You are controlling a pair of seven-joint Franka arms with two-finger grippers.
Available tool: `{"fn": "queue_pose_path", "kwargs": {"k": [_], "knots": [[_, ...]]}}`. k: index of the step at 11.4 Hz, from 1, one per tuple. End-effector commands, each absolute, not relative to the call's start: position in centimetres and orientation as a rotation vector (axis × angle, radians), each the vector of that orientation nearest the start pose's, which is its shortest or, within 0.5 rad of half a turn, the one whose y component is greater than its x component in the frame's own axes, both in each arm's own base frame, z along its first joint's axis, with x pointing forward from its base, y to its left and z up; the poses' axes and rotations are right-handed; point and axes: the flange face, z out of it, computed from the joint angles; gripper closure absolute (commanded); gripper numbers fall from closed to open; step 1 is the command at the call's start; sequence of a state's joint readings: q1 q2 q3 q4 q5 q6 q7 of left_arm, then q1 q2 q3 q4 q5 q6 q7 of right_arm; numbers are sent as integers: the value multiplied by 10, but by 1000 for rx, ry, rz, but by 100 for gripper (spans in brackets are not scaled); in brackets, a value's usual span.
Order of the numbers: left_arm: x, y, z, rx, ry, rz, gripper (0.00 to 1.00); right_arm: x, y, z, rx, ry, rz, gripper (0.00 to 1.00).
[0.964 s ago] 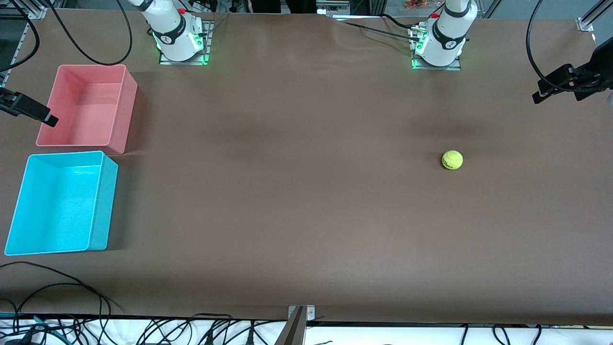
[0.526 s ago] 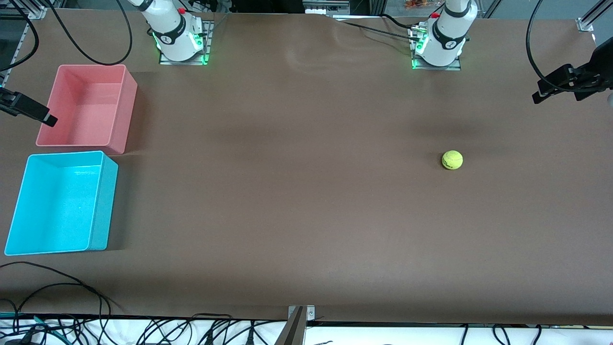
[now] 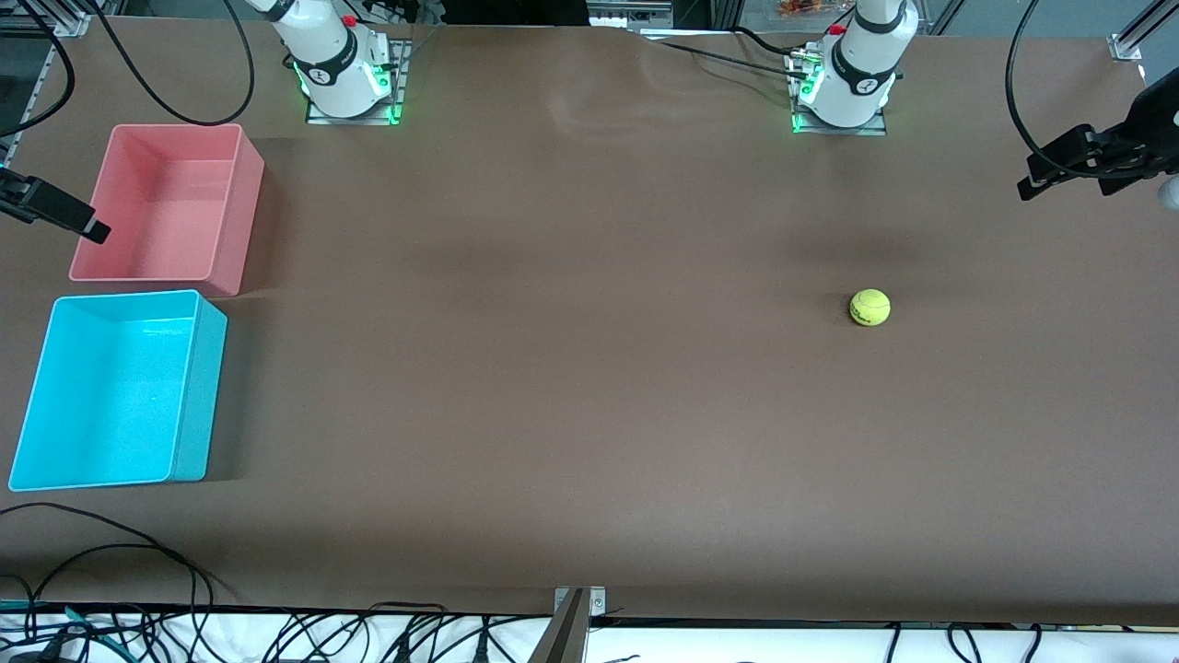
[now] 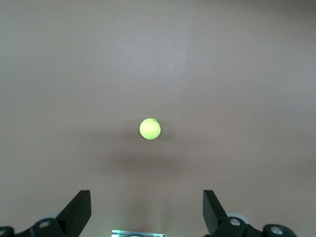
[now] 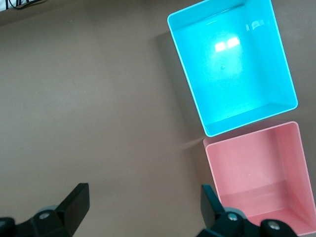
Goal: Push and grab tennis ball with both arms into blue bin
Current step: 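Lower the left gripper and move it beside the tennis ball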
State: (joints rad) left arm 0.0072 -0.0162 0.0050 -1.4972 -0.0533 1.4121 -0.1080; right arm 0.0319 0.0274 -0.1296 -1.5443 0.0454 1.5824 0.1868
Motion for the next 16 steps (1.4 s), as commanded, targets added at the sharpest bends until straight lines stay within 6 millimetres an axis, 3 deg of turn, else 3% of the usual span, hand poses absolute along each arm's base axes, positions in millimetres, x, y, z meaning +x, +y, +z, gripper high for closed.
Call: {"fn": "queue_pose_path", "kwargs": {"k": [1,6,12,14,16], "knots": [[537,-5,653,-3206,-150,89,0,562,-47,631,-3045,431,-22,0],[540,10,613,-3194,-195,113,0,562,-42,631,-3045,422,-24,0],[549,27,603,-3194,-238,70,0,562,-38,632,-3047,408,-28,0],[551,51,580,-3190,-318,26,0,563,-34,632,-3048,399,-28,0],[548,52,571,-3189,-322,34,0,561,-35,633,-3049,396,-18,0]]}}
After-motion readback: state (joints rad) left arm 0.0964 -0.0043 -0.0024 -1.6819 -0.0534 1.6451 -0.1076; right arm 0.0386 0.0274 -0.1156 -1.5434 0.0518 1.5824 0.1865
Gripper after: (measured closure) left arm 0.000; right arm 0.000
